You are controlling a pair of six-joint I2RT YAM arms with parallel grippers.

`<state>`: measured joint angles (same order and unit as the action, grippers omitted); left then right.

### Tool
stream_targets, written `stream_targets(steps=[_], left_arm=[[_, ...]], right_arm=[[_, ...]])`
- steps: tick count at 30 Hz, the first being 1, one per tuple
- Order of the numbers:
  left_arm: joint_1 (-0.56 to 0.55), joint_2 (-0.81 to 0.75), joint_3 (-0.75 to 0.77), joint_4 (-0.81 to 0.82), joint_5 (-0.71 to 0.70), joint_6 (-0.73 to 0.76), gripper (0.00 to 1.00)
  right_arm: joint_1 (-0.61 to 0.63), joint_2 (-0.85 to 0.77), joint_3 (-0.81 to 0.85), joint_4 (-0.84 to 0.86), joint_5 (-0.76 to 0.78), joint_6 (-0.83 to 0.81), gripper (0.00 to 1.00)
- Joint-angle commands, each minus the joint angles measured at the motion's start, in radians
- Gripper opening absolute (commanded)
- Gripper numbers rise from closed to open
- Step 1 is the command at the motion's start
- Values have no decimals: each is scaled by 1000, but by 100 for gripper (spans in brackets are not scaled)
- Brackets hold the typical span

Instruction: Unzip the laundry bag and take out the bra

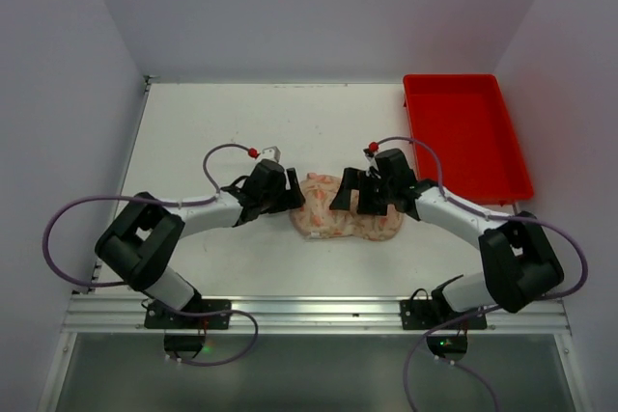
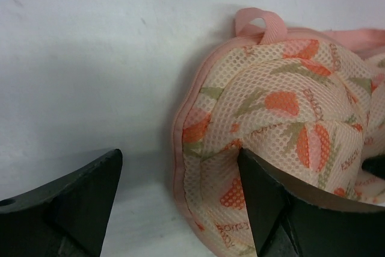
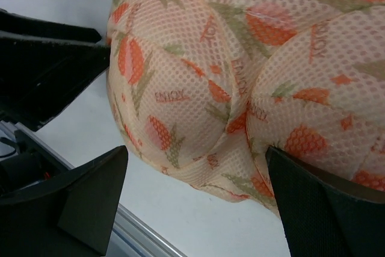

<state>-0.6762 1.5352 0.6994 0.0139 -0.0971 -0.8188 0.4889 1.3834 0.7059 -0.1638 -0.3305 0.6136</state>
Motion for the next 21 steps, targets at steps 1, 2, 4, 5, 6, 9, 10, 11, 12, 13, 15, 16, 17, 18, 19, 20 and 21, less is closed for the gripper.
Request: stream_targets(steps=[1, 2, 4, 5, 6, 9, 10, 11, 12, 13, 15, 16, 17, 18, 19, 20, 21], left_arm=[[66, 81, 89, 80, -18, 76, 82], [72, 86, 112, 77, -19, 87, 83], [73, 56, 117, 60, 3, 127, 87], [69, 31, 92, 61, 14, 136, 88], [55, 1, 74, 61, 20, 145, 89], [20, -139, -30, 61, 23, 161, 89], [12, -203, -61, 66, 40, 165, 89], [6, -233, -116, 72, 56, 170, 88], [-5, -257, -141, 92, 77, 178, 88], [-11, -300, -167, 107, 132, 197, 88], [-37, -337, -236, 170, 163, 217, 87], [-51, -342, -256, 187, 154, 249, 86], [-75, -343, -282, 207, 142, 265, 86], [-85, -333, -290, 216, 137, 297, 83], [-94, -322, -296, 225, 137, 309, 82], [-111, -310, -298, 259, 140, 322, 80], [-118, -279, -298, 282, 142, 346, 76]], right_arm=[[5, 89, 119, 106, 1, 6, 98], [5, 100, 144, 98, 20, -12, 98], [5, 94, 191, 43, 30, -69, 98], [5, 76, 194, 27, 45, -83, 98], [7, 28, 184, 3, 59, -93, 98], [14, -39, 146, -43, 129, -132, 98], [23, -73, 136, -52, 146, -152, 98], [25, -86, 127, -59, 156, -158, 99], [25, -93, 115, -72, 153, -163, 99], [27, -101, 113, -78, 143, -167, 98], [28, -103, 107, -88, 134, -167, 98], [30, -104, 104, -85, 133, -167, 98], [30, -103, 99, -79, 128, -166, 98], [28, -100, 95, -63, 119, -164, 99], [30, -93, 95, -57, 95, -163, 98], [28, -81, 95, -51, 82, -166, 98], [30, -73, 101, -45, 70, -172, 98]])
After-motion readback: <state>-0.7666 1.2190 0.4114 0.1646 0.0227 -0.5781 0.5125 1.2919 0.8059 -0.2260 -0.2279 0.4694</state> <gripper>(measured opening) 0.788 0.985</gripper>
